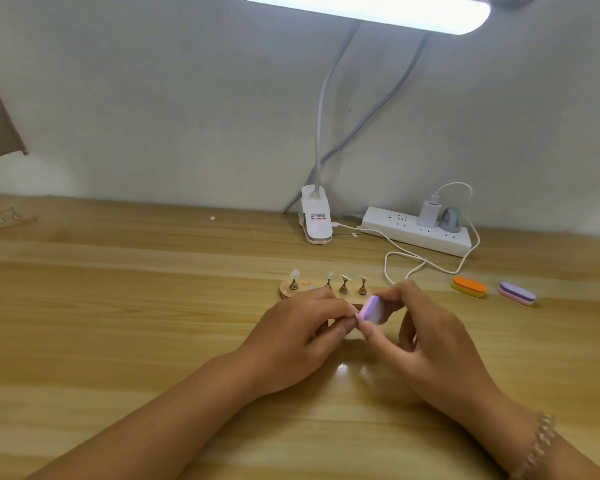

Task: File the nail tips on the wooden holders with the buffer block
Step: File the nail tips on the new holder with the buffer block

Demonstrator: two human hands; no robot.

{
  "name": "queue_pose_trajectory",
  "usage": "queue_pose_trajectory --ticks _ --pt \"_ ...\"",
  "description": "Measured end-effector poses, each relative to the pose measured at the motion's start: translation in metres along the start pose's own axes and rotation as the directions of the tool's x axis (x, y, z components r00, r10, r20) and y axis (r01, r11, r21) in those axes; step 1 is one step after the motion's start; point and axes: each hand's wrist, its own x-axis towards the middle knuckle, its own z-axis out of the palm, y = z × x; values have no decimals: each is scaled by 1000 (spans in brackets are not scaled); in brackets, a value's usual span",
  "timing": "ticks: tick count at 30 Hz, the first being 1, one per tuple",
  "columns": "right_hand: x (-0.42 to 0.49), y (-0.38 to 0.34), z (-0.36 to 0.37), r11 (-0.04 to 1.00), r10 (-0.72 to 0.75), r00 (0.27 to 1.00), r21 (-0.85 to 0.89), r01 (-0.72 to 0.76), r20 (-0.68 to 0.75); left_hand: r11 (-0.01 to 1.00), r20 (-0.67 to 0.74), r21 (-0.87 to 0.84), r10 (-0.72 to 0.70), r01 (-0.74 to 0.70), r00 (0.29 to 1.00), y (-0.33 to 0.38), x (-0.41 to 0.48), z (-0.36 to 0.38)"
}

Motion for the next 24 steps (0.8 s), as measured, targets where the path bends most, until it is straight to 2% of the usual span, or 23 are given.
queue_pose_trajectory --ticks 2,5,10,14,20,24 --pt "-1 -1 1 999 -33 999 -23 33 -3 1000 9 16 4 -4 1000 0 0 0" --pt "-7 -8 3 992 -116 990 -38 119 77 999 25 41 -1 0 1000 -1 0 -1" --pt "2 5 0 995 48 999 86 -47 -13 1000 -28 1 -6 6 1000 -2 0 1" --pt "-5 -5 2 995 -98 993 -6 98 68 1000 -21 -7 -15 15 1000 -5 0 0" --pt "2 5 0 998 32 1000 54 -32 1 1000 -77 -15 6 -7 997 -4 1 1" --pt "-6 -6 5 993 -102 991 -43 106 87 1000 -62 -19 -12 11 998 -3 1 0"
